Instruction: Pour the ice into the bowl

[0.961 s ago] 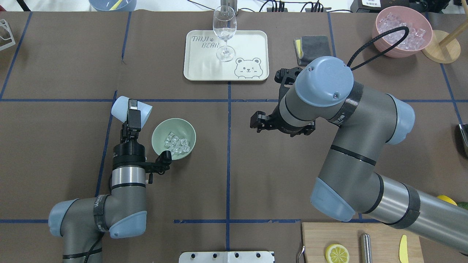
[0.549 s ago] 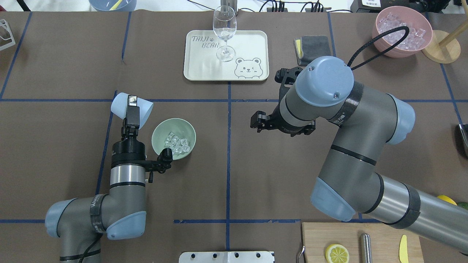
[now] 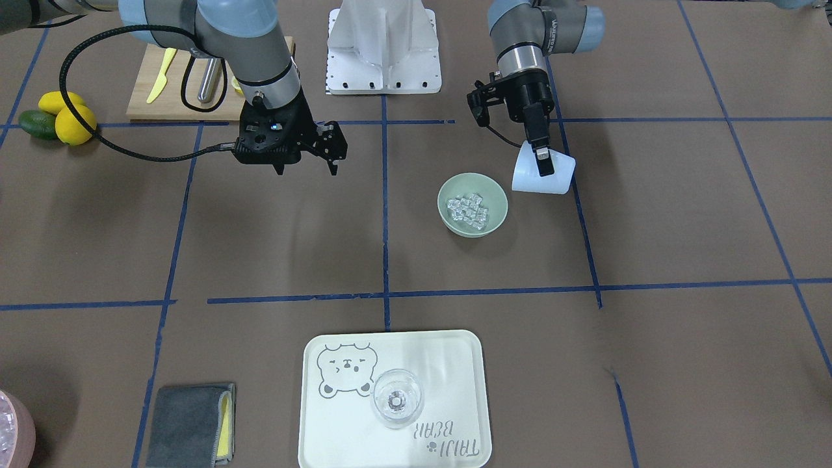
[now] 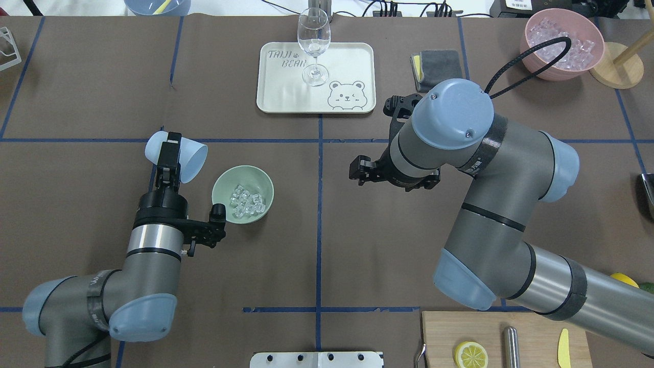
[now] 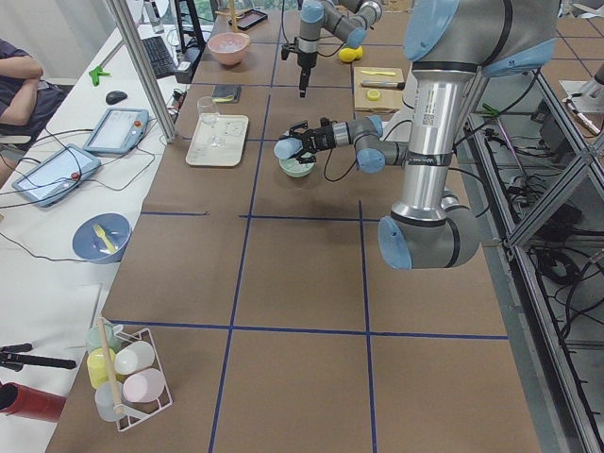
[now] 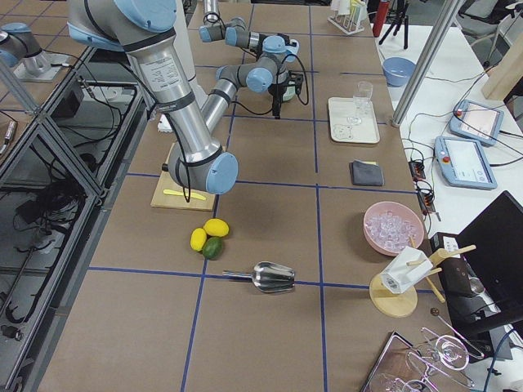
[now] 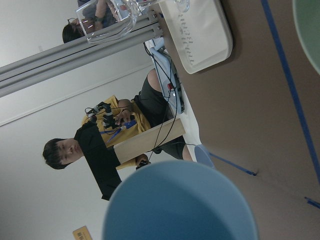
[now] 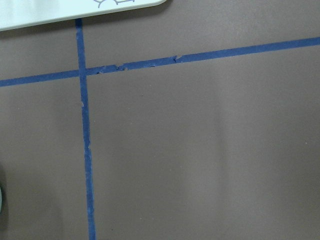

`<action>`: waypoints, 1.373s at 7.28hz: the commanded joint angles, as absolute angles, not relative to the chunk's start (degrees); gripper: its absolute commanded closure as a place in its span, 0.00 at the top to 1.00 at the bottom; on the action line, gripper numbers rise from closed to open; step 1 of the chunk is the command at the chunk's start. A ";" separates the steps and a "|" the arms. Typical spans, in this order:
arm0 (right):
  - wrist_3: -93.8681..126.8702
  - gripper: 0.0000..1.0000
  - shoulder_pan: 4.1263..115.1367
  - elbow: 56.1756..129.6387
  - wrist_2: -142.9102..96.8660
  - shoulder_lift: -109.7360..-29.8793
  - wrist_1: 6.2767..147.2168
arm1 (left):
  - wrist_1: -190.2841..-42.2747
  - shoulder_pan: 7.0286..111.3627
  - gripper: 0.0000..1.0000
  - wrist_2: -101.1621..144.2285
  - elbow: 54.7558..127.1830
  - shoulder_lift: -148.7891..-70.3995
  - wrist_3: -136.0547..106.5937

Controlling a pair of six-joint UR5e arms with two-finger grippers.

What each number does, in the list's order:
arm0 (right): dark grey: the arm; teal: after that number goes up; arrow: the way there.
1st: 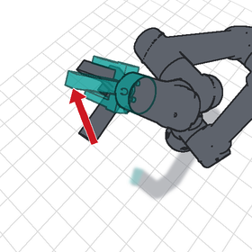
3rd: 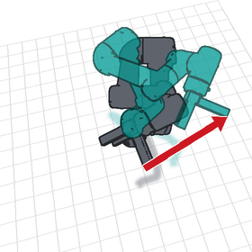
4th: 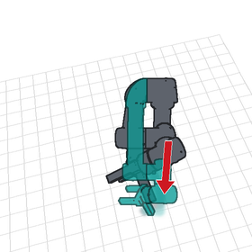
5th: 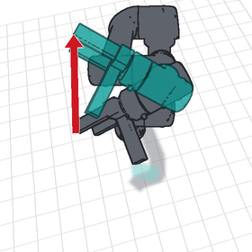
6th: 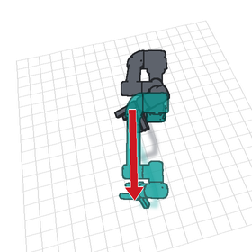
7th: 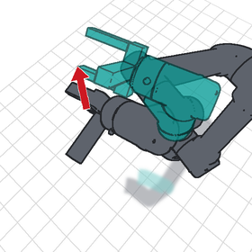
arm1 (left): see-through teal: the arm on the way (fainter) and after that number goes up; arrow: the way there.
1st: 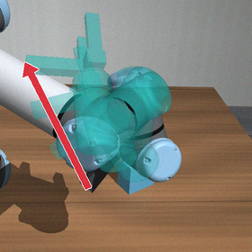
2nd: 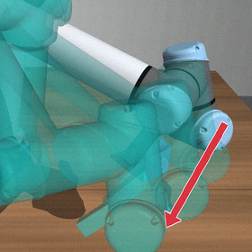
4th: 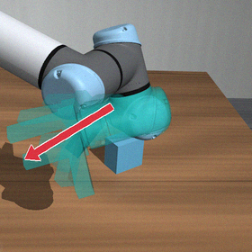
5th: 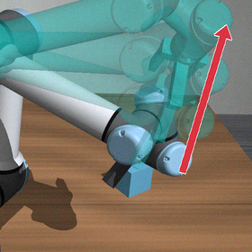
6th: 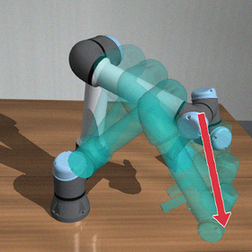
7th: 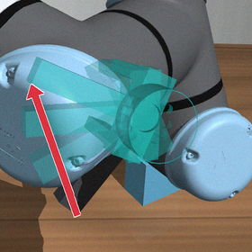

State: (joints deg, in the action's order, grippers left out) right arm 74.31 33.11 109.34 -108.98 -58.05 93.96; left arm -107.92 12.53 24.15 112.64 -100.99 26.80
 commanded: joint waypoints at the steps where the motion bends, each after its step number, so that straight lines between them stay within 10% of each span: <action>1: 74.44 1.00 33.05 109.34 -108.98 -58.01 93.96 | -118.58 16.06 0.00 36.16 115.22 -96.88 26.10; 10: 74.71 1.00 32.78 109.42 -108.98 -57.83 93.96 | -167.59 22.58 0.00 50.78 102.40 -71.99 -29.11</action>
State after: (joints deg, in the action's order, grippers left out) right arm 74.69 32.80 109.47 -108.98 -57.83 93.96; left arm -163.59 21.58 48.94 104.60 -73.05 -21.50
